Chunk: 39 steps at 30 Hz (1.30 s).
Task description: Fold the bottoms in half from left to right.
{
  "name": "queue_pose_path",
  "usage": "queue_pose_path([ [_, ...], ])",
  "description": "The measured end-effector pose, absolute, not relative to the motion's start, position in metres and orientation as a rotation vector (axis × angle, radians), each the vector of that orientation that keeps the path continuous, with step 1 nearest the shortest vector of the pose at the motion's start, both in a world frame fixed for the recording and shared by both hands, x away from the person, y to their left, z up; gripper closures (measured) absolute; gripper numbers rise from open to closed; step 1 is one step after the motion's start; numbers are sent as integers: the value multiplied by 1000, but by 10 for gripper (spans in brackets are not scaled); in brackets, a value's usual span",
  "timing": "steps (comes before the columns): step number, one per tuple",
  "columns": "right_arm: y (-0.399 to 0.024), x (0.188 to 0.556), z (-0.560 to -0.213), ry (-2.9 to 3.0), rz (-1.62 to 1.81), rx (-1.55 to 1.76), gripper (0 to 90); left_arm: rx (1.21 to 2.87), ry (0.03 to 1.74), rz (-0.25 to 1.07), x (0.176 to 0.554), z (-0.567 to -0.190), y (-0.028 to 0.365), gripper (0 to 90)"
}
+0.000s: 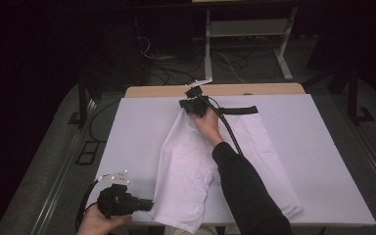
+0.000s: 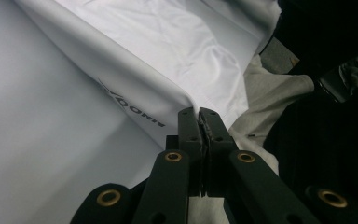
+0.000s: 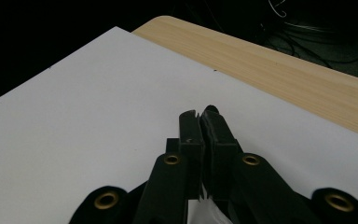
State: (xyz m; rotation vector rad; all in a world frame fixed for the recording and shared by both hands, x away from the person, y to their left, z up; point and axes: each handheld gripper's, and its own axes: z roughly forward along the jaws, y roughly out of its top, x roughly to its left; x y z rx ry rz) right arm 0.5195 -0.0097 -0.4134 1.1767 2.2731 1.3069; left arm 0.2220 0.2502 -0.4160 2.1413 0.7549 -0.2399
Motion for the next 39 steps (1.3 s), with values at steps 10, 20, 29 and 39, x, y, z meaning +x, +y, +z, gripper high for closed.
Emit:
queue_pose_path([
  [10, -18, 520, -406, 2271, 1308, 1167, 857, 2158, 624, -208, 219, -401, 232, 871],
  [20, -32, 520, -398, 2250, 1312, 1177, 857, 2165, 504, -204, 217, -391, 211, 871],
  [29, -46, 521, -395, 2236, 1323, 1192, 857, 2172, 440, -217, 218, -387, 195, 872],
  [39, -60, 520, -392, 2231, 1315, 1196, 857, 2183, 369, -235, 221, -386, 176, 871],
])
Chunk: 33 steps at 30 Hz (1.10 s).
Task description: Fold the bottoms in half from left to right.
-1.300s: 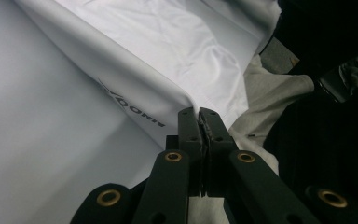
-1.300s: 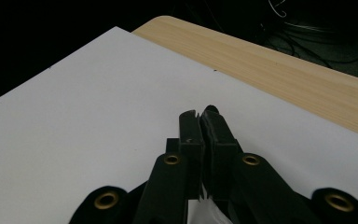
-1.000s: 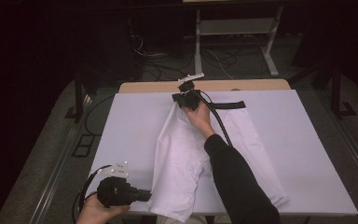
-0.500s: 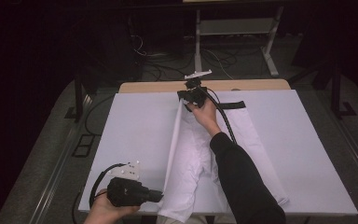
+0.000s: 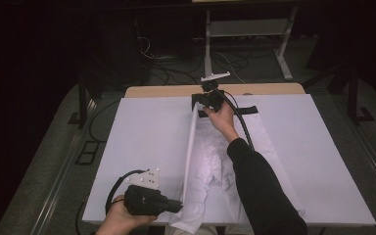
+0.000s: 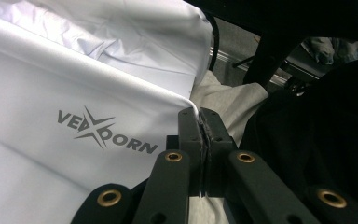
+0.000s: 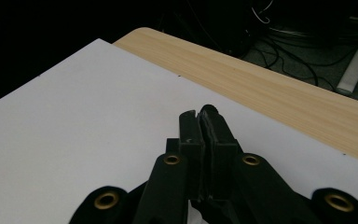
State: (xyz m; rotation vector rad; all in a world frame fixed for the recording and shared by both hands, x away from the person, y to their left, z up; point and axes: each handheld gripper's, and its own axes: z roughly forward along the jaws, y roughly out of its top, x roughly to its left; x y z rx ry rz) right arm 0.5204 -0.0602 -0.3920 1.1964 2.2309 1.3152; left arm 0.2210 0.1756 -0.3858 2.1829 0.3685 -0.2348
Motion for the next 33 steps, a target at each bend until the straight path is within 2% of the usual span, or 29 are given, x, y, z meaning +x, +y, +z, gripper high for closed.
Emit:
queue_pose_path([
  [33, -105, 515, -396, 2203, 1330, 1236, 857, 2211, 176, -276, 232, -383, 107, 872],
])
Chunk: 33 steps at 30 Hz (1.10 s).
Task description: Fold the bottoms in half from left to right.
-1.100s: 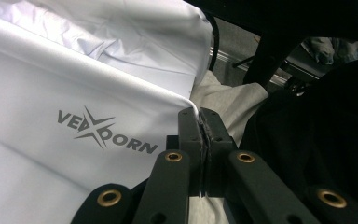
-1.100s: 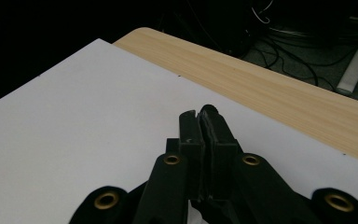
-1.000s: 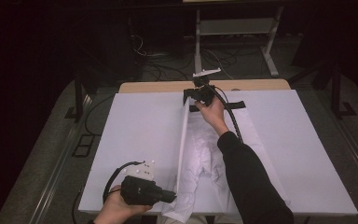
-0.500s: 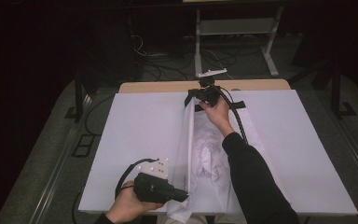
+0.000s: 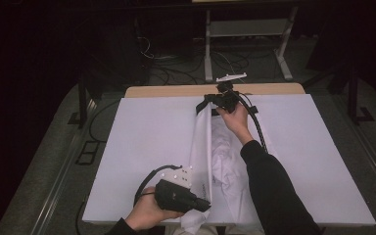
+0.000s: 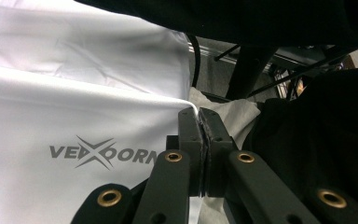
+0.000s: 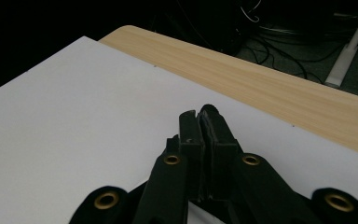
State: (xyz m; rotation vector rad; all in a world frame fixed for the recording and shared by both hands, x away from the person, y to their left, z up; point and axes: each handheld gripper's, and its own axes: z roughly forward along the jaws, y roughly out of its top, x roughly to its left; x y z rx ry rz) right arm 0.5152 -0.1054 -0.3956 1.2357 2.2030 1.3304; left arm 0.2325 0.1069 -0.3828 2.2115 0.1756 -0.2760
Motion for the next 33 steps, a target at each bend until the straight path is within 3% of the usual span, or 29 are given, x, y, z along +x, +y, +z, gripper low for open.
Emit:
queue_pose_path([
  [33, -153, 510, -402, 2191, 1306, 1275, 857, 2216, 49, -327, 241, -386, 51, 871],
])
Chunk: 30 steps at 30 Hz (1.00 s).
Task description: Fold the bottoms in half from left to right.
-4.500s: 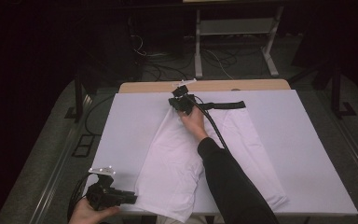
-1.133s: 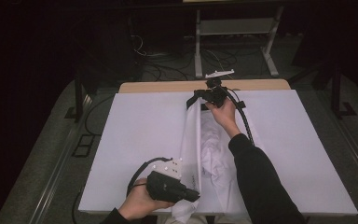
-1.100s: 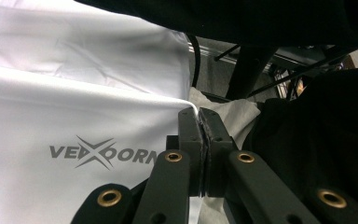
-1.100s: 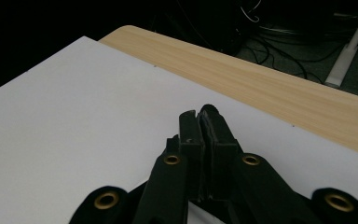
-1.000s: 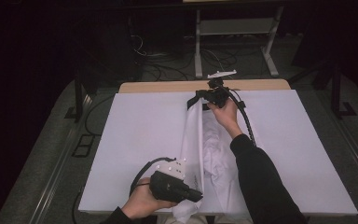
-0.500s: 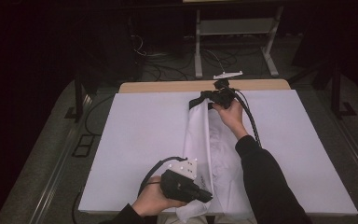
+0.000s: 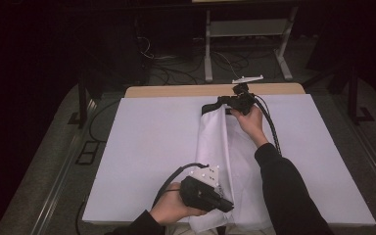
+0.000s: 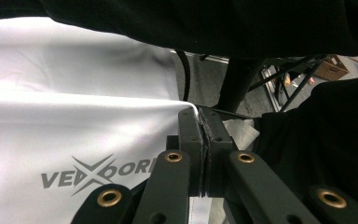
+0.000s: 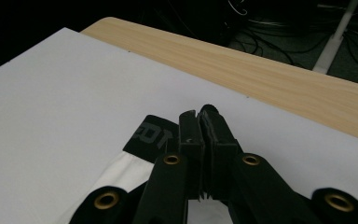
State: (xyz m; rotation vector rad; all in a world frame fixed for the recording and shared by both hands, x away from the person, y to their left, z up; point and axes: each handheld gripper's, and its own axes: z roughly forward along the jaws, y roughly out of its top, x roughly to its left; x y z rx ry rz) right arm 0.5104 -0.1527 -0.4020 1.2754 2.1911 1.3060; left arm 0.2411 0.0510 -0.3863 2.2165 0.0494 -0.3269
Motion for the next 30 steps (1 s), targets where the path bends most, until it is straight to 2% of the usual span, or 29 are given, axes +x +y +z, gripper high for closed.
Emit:
queue_pose_path([
  [30, -191, 511, -402, 2189, 1326, 1277, 857, 2179, 43, -352, 246, -396, -2, 871],
])
